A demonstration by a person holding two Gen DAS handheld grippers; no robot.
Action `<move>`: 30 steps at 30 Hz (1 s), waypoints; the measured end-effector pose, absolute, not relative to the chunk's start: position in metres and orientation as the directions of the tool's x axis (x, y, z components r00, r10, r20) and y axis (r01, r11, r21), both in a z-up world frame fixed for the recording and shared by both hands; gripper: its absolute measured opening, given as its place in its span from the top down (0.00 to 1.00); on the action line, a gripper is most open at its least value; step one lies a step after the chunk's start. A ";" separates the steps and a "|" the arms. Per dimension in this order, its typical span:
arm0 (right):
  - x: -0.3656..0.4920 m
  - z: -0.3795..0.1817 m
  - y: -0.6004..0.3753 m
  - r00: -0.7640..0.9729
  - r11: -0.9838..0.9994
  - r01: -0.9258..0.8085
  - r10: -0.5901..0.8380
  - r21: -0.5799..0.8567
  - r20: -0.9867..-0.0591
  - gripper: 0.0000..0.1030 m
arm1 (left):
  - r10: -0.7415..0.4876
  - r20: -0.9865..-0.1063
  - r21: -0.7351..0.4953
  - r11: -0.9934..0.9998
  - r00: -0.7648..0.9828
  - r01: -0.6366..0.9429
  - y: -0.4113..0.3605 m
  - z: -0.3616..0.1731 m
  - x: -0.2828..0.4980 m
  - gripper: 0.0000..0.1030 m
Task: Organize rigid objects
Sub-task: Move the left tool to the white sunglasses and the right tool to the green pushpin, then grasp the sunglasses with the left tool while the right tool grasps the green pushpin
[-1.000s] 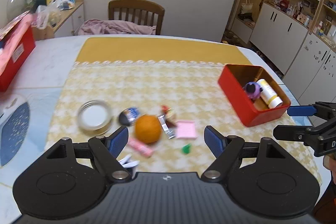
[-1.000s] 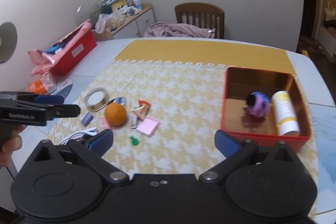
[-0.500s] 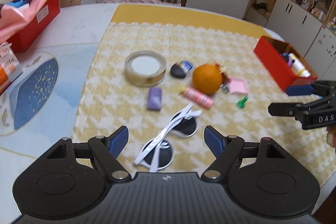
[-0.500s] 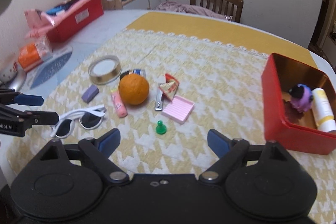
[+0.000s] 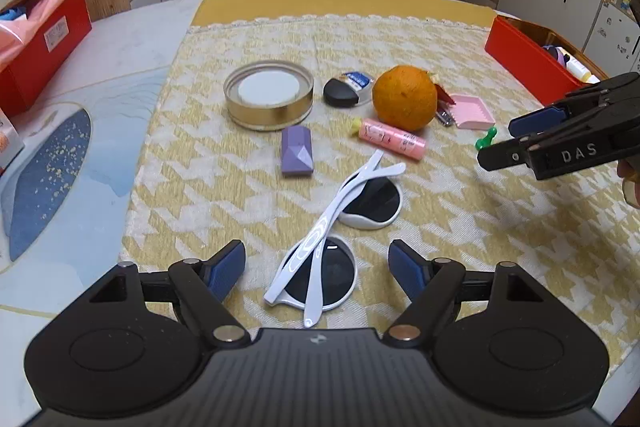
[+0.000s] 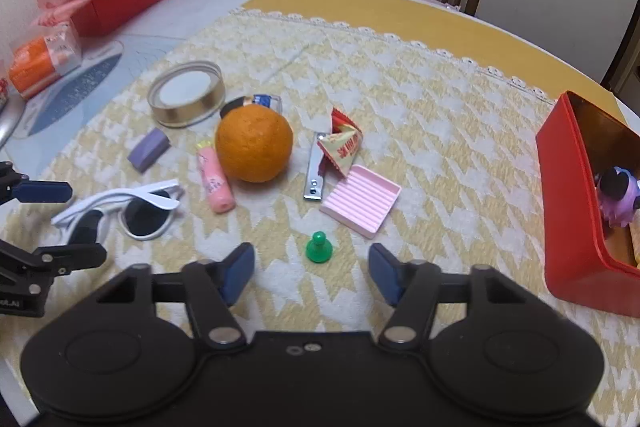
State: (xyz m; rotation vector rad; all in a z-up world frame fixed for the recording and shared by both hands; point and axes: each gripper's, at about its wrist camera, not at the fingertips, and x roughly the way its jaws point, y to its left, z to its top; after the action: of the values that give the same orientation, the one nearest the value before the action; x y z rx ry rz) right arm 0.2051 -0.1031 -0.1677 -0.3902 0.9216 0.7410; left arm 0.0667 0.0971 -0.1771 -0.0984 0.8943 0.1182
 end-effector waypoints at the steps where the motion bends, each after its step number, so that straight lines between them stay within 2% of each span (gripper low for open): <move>1: 0.206 -0.169 -0.103 0.390 0.696 -0.718 0.403 0.000 -0.828 0.49 | 0.062 -0.783 -0.038 0.989 0.619 -0.146 0.098 -0.178 0.067 0.24; 6: 0.211 -0.176 -0.098 0.379 0.694 -0.720 0.393 0.000 -0.838 0.62 | 0.069 -0.778 -0.032 0.988 0.624 -0.150 0.097 -0.181 0.065 0.30; 8: 0.209 -0.177 -0.097 0.391 0.690 -0.723 0.393 -0.014 -0.832 0.64 | 0.089 -0.774 -0.017 0.987 0.626 -0.160 0.095 -0.181 0.065 0.36; 9: 0.209 -0.177 -0.096 0.393 0.688 -0.725 0.396 -0.015 -0.830 0.66 | 0.101 -0.771 -0.001 0.987 0.629 -0.160 0.094 -0.181 0.065 0.42; 11: 0.208 -0.177 -0.094 0.397 0.684 -0.730 0.399 -0.020 -0.827 0.72 | 0.107 -0.767 0.008 0.988 0.633 -0.156 0.093 -0.181 0.064 0.47; 13: 0.206 -0.177 -0.092 0.396 0.677 -0.736 0.403 -0.022 -0.825 0.82 | 0.109 -0.762 0.017 0.989 0.638 -0.149 0.091 -0.180 0.063 0.57; 15: 0.204 -0.177 -0.090 0.397 0.673 -0.739 0.402 -0.028 -0.825 0.86 | 0.108 -0.760 0.023 0.990 0.641 -0.139 0.089 -0.181 0.063 0.59; 26: 0.198 -0.169 -0.101 0.398 0.680 -0.733 0.420 -0.008 -0.816 0.86 | 0.114 -0.757 0.018 0.988 0.643 -0.154 0.087 -0.176 0.064 0.63; 27: 0.197 -0.167 -0.104 0.395 0.680 -0.733 0.426 0.000 -0.814 0.86 | 0.111 -0.755 0.014 0.988 0.647 -0.153 0.087 -0.174 0.064 0.69; 28: 0.196 -0.165 -0.106 0.396 0.682 -0.732 0.429 0.003 -0.812 0.86 | 0.117 -0.752 0.019 0.987 0.648 -0.157 0.086 -0.172 0.065 0.94; 30: 0.194 -0.160 -0.112 0.394 0.683 -0.730 0.439 0.014 -0.808 0.86 | 0.119 -0.758 0.019 0.987 0.641 -0.161 0.085 -0.169 0.066 0.94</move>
State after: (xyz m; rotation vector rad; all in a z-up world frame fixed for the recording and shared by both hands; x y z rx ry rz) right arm 0.1938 -0.1118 -0.1595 -0.3720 0.8912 0.7631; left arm 0.0665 0.0850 -0.1692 -0.0522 0.8604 0.1599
